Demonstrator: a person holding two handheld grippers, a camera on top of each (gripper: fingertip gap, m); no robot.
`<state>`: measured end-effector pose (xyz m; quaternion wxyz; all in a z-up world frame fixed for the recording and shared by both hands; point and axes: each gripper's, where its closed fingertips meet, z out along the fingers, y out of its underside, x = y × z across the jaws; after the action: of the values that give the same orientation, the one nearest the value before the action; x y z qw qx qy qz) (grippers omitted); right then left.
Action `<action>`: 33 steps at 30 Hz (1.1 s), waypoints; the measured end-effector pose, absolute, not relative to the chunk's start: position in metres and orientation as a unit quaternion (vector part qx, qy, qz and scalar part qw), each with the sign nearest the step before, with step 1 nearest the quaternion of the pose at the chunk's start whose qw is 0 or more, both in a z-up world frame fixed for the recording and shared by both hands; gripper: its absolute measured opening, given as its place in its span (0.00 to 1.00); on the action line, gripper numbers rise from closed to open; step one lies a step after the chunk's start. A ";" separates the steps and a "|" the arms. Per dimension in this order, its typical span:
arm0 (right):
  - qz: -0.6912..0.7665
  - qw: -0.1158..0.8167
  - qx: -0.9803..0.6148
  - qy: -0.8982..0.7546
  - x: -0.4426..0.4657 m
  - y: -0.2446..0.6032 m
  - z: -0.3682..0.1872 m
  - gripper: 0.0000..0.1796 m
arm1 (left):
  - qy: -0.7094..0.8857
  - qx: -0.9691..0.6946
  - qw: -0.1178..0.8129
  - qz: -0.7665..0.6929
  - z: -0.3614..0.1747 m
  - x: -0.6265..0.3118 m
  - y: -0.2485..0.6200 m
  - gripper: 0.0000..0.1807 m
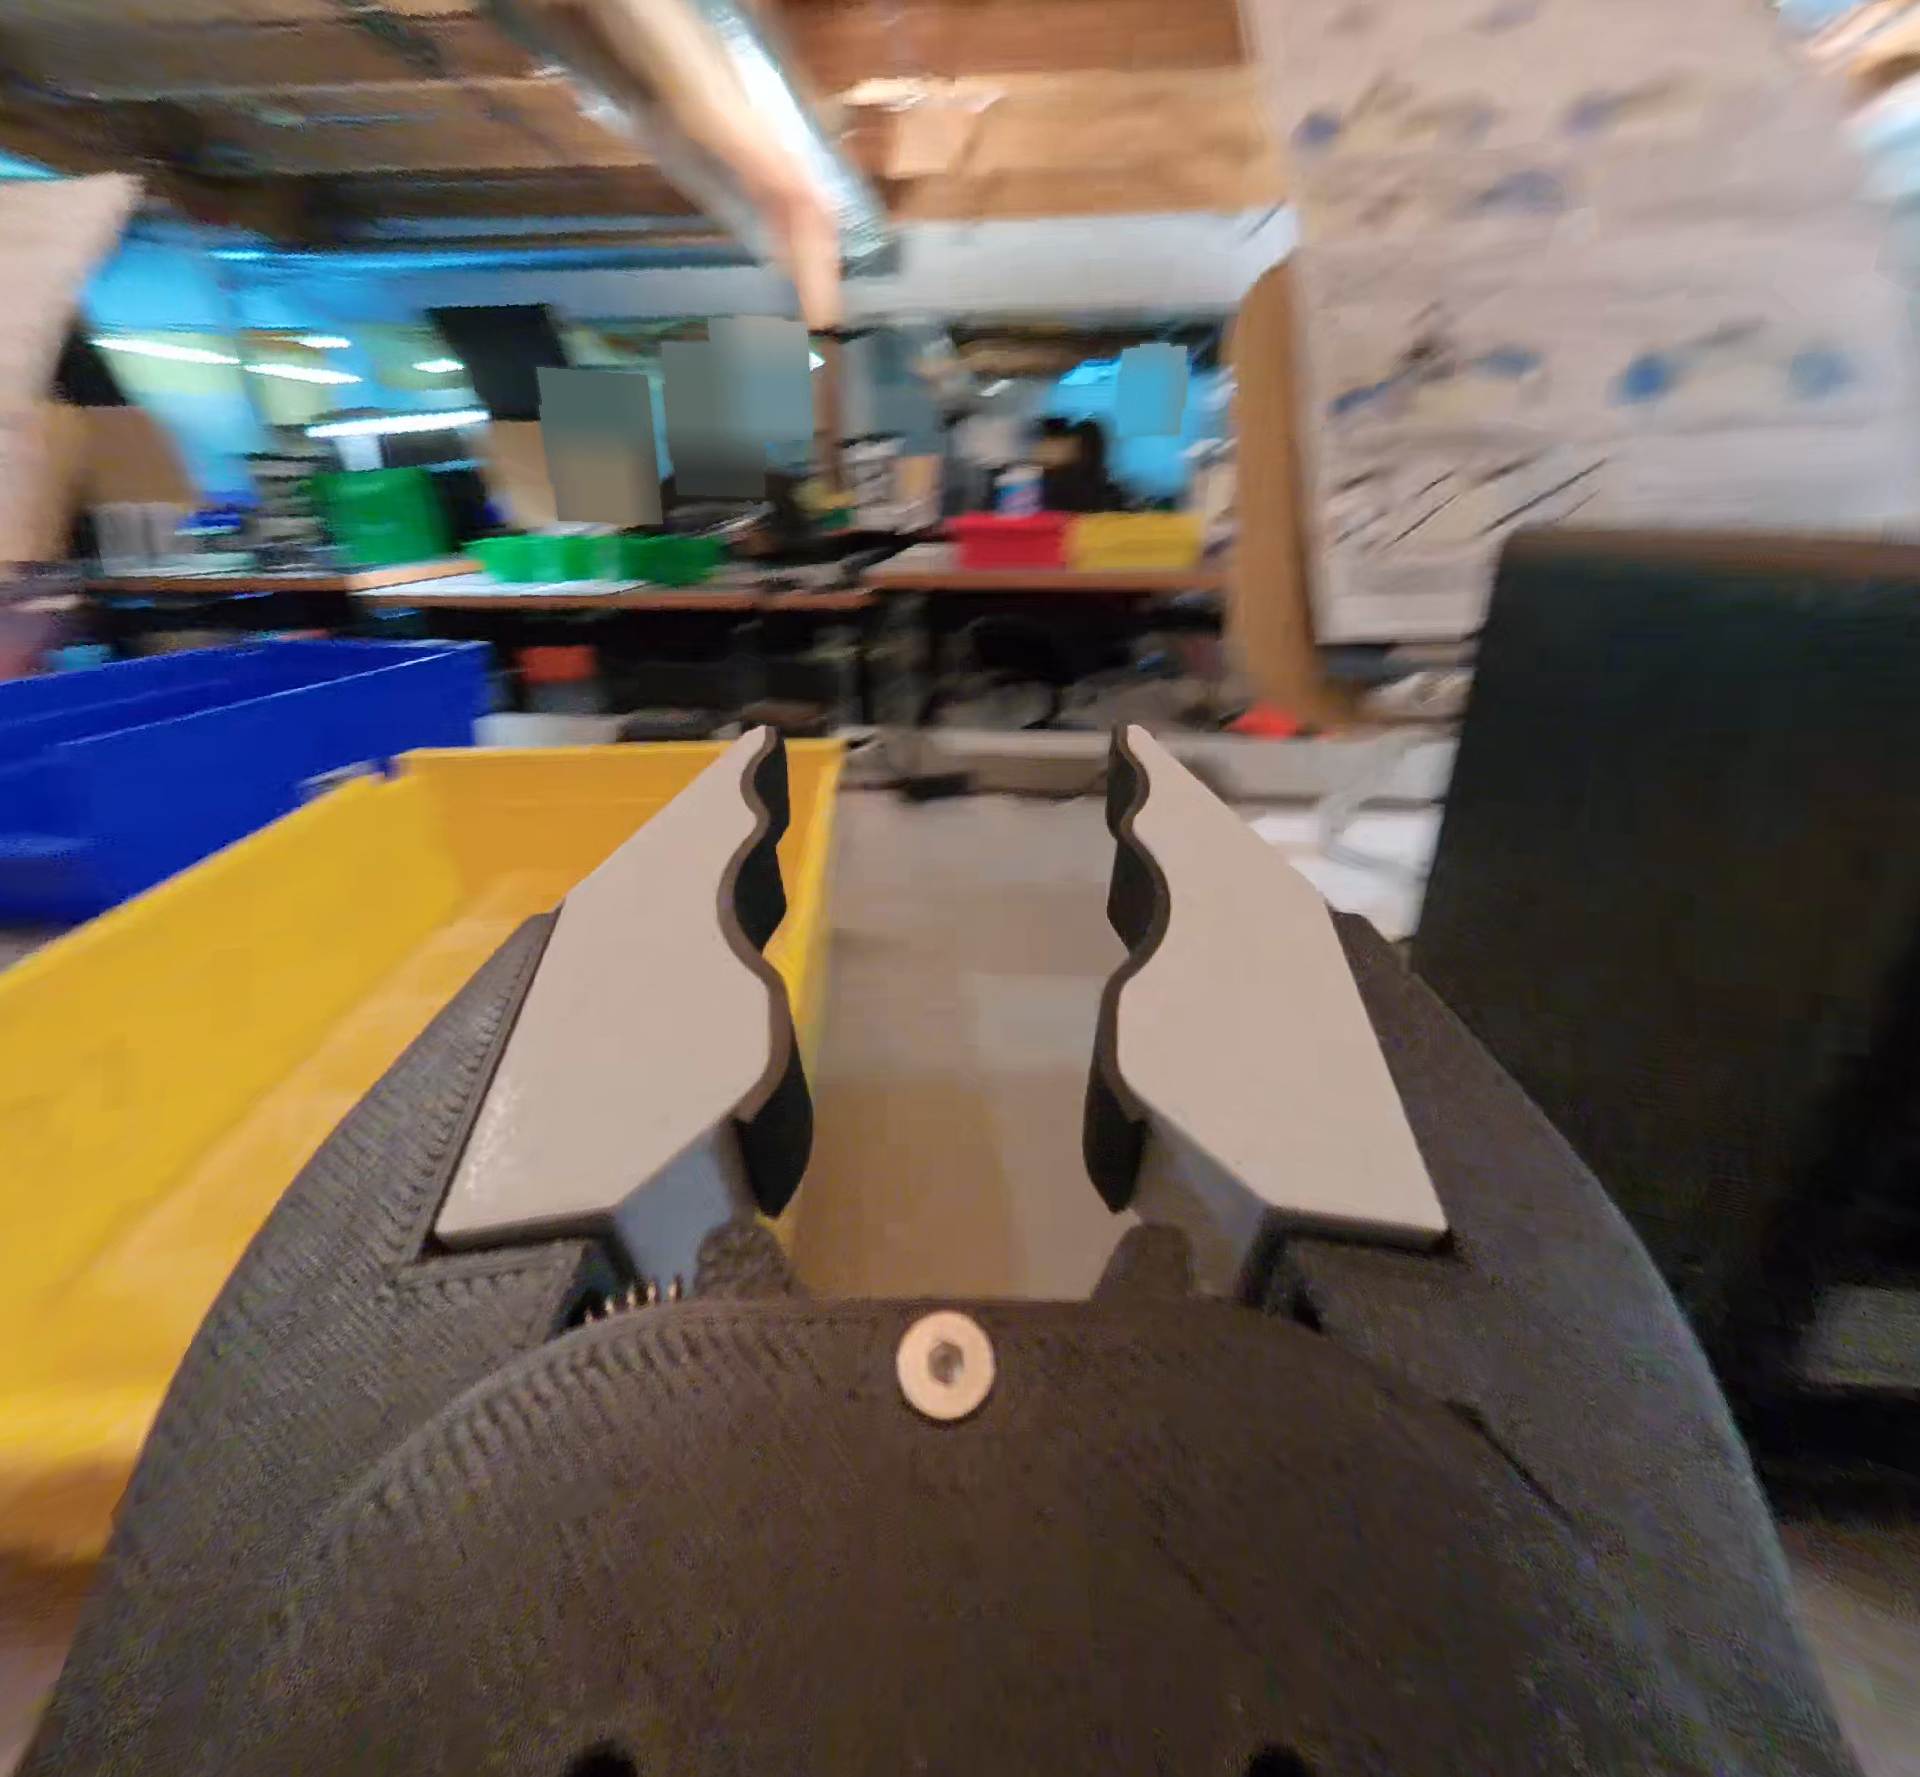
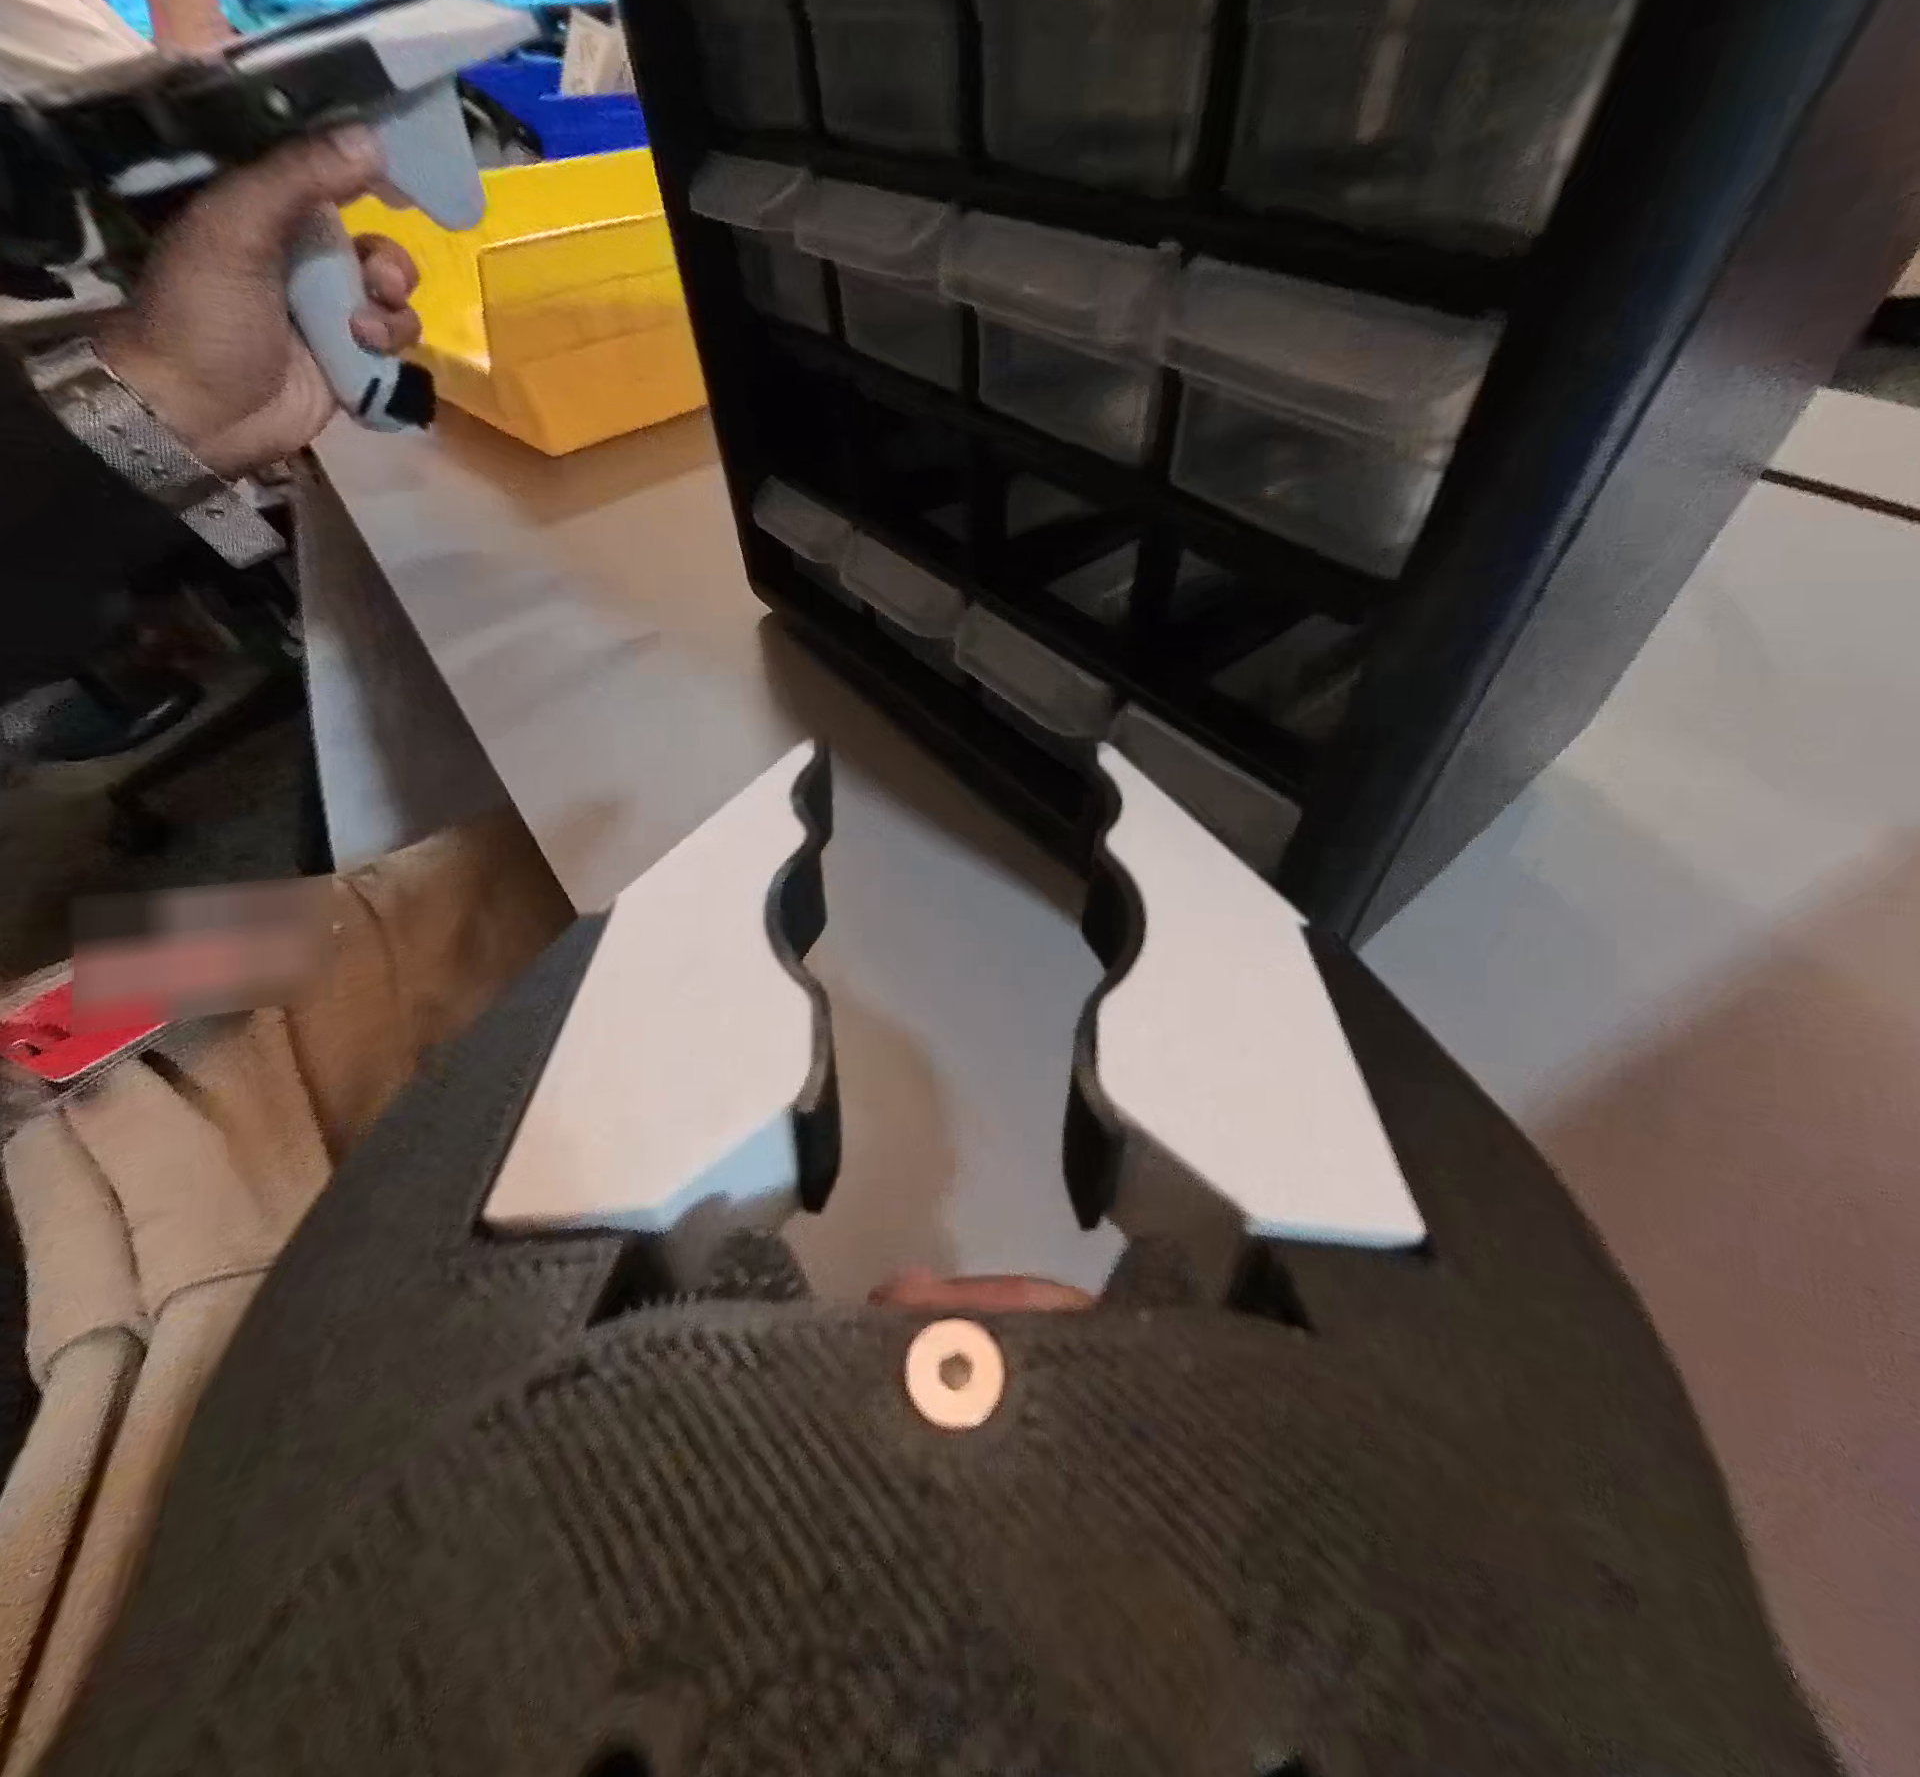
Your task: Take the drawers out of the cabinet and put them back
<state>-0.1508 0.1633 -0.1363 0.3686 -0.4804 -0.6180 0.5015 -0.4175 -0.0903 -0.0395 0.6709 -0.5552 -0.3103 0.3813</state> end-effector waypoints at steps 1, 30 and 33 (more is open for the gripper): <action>0.505 0.375 -0.473 -0.617 -0.152 0.161 -0.132 0.25 | -0.317 -0.573 0.636 0.408 -0.048 -0.421 -0.094 0.32; 0.541 0.221 -0.326 -0.743 -0.179 0.031 -0.146 0.23 | -0.364 -0.715 0.487 0.344 -0.135 -0.389 -0.139 0.13; 0.561 0.222 -0.328 -0.727 -0.168 0.032 -0.136 0.23 | -0.372 -0.699 0.537 0.290 -0.108 -0.364 -0.133 0.49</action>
<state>-0.1679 0.0323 -0.1362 0.2215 -0.3284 -0.7265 0.5615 -0.3644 -0.1330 -0.1077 0.5373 -0.6994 -0.3718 0.2896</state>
